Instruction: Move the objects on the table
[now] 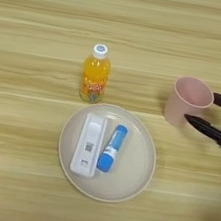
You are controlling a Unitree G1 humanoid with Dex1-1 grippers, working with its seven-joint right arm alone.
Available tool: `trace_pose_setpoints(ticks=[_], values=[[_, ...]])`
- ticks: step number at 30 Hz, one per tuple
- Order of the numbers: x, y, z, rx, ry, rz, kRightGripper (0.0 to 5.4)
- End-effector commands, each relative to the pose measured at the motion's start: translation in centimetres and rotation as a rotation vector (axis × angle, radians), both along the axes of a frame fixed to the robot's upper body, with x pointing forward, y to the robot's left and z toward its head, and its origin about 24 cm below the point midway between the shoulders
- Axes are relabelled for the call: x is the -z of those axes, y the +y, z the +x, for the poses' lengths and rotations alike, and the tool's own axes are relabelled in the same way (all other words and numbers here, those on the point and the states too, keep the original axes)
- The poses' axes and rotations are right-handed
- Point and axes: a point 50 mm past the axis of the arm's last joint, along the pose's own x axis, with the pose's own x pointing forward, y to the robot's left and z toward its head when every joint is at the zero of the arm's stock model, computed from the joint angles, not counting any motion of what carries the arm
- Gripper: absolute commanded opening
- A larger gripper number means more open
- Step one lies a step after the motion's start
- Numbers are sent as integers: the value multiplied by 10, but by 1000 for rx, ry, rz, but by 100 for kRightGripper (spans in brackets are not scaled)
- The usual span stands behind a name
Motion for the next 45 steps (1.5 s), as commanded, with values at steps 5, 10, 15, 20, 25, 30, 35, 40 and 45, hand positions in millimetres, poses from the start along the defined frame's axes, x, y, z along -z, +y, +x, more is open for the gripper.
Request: trace_pose_setpoints(ticks=[5, 10, 15, 20, 25, 30, 35, 40, 45], values=[[-36, 14, 29, -5, -179, -14, 537], [-37, 24, 35, 6, -212, 6, 537], [-36, 29, 38, 13, -218, 14, 515], [-38, 33, 41, 21, -235, 22, 455], [-43, 35, 44, 29, -262, 31, 451], [-52, 46, 49, 23, -332, 43, 449], [-71, 78, 64, 60, -464, 98, 449], [-70, 113, 70, 63, -495, 129, 449], [-47, 136, 73, 93, -417, 125, 449]])
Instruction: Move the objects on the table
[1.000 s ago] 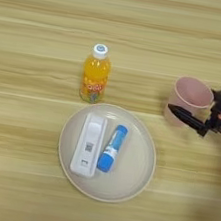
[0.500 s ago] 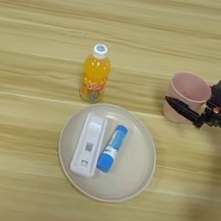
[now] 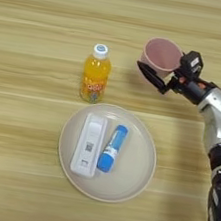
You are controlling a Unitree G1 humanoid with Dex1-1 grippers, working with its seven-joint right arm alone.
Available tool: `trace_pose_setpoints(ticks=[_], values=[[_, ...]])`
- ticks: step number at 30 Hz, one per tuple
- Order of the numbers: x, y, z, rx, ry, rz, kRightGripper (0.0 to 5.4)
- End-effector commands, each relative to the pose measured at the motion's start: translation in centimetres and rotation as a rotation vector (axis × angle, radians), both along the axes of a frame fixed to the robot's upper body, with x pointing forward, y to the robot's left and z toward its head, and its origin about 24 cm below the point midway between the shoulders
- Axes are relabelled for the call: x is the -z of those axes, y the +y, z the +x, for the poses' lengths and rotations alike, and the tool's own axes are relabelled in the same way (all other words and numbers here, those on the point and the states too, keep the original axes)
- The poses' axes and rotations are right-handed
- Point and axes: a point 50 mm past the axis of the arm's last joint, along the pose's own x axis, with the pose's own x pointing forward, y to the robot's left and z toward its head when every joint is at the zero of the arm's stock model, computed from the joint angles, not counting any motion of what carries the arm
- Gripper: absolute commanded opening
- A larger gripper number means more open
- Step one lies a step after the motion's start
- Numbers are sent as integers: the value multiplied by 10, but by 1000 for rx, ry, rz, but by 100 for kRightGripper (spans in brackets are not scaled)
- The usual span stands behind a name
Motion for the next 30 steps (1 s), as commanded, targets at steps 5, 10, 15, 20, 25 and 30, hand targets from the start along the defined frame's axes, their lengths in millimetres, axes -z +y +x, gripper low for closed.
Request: trace_pose_setpoints(ticks=[5, 10, 15, 20, 25, 30], values=[[-11, 17, 19, 98, -33, -48, 449], [-3, 20, 17, 98, -12, -70, 449], [4, 25, 15, 78, 11, -80, 449], [6, 26, 14, 66, 18, -84, 487], [6, 26, 14, 68, 21, -83, 530], [5, 26, 14, 69, 14, -77, 539]])
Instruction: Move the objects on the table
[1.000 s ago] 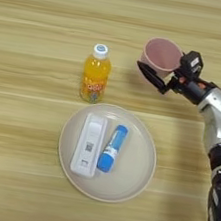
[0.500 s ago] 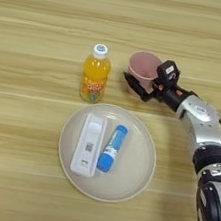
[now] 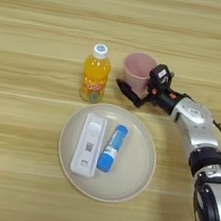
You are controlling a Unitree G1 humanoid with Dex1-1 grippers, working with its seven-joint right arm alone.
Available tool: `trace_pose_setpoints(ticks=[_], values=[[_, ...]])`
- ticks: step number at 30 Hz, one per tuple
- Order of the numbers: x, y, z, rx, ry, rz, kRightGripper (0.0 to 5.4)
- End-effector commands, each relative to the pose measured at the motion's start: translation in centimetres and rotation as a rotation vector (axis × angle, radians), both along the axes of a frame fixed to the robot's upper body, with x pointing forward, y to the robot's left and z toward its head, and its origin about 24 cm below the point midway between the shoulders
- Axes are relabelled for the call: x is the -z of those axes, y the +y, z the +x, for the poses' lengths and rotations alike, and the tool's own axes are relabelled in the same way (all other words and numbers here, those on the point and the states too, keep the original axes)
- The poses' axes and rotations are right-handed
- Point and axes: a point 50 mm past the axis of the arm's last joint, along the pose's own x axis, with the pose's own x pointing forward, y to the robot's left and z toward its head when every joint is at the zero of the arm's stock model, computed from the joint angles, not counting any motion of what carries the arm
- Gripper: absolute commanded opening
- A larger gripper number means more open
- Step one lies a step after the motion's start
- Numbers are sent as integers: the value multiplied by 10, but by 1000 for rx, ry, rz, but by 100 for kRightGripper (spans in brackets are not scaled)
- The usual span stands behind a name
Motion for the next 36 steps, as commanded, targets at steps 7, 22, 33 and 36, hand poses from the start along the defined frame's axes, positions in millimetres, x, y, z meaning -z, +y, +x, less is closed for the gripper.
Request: trace_pose_setpoints(ticks=[7, 22, 33, 36], values=[[-41, -1, 18, 19, -148, 18, 539], [-62, -2, 18, 7, -240, 101, 539], [-75, -1, 14, -26, -297, 143, 539], [-82, -1, 11, -55, -326, 155, 539]])
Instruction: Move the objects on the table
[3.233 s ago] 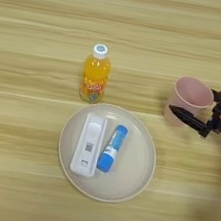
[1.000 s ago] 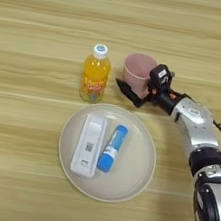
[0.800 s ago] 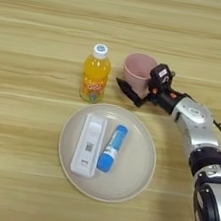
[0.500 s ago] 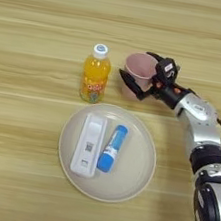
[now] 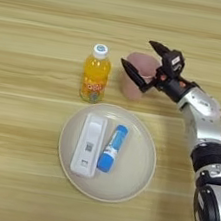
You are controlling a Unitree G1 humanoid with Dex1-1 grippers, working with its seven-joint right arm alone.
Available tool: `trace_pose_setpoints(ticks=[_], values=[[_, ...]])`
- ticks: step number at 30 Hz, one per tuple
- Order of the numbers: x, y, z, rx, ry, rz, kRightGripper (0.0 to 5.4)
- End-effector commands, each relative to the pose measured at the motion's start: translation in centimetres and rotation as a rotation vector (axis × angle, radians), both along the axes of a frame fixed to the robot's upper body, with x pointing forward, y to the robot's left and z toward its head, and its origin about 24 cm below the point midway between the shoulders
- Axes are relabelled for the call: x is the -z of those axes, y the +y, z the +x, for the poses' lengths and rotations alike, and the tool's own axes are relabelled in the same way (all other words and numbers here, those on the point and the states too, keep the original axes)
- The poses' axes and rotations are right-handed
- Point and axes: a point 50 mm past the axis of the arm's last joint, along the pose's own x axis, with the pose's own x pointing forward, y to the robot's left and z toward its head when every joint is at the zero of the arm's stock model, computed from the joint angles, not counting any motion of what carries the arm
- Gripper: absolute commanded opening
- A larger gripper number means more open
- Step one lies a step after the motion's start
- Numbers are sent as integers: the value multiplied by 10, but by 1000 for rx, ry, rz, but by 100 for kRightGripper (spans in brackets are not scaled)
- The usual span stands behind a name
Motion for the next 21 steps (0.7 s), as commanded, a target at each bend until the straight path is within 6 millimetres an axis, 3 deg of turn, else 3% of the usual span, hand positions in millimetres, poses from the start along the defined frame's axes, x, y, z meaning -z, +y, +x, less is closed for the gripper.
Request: trace_pose_setpoints(ticks=[1, 10, 21], values=[[-44, 1, 7, -23, -159, 24, 539], [-61, -4, -8, -106, -214, 38, 539], [-63, -7, -53, -365, -174, -90, 539]])
